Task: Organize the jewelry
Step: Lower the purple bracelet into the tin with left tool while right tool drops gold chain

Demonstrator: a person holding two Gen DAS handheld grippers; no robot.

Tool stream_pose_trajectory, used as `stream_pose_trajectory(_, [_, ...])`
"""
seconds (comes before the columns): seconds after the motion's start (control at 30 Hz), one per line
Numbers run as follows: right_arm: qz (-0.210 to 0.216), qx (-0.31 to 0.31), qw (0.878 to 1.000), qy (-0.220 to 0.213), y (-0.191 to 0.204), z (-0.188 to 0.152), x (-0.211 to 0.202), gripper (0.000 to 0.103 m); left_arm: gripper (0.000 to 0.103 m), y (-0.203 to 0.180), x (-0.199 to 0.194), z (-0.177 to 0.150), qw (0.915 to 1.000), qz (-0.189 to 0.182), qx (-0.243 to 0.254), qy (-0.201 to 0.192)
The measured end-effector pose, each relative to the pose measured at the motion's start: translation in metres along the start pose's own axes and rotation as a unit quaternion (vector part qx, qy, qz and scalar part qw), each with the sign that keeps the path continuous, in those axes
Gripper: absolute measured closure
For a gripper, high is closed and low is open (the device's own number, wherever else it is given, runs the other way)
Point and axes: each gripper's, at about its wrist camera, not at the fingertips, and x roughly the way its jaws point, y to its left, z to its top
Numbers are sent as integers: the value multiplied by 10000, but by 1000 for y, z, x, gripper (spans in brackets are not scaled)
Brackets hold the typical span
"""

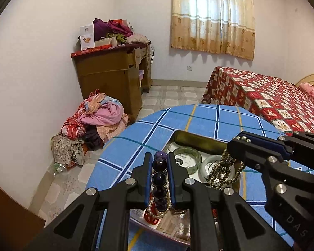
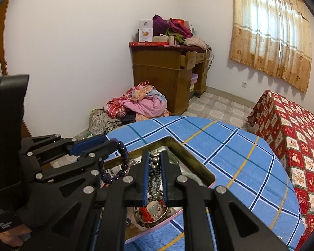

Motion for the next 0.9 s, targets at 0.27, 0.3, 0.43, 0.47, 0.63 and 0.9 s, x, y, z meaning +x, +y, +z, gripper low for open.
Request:
stream_pose_trajectory(0.27, [11,77,9999,140,1,-12,11,90,89,-1,4,-10,9999,34,41,90])
stream_pose_trajectory(0.3, [7,85,9998,154,1,-13,12,90,89,-1,5,-10,9999,39,49,96])
stream_pose_trajectory(0.43, [-5,109,9997,202,0,-16,16,90,89,-2,6,-14,9999,45,63,116])
stream_pose_trajectory(0.47, [-8,118,9997,215,0,-17,17,90,89,-3,6,-15,9999,46,66,125])
stream_pose_trajectory(0.63, [-27,143,9994,305,-2,-23,22,90,89,-4,13,-20,9997,69,100,227])
stream_pose_trajectory(0.9, [-97,202,9985,499,-8,-35,34,90,89,-9,19,-29,9993,77,130,333])
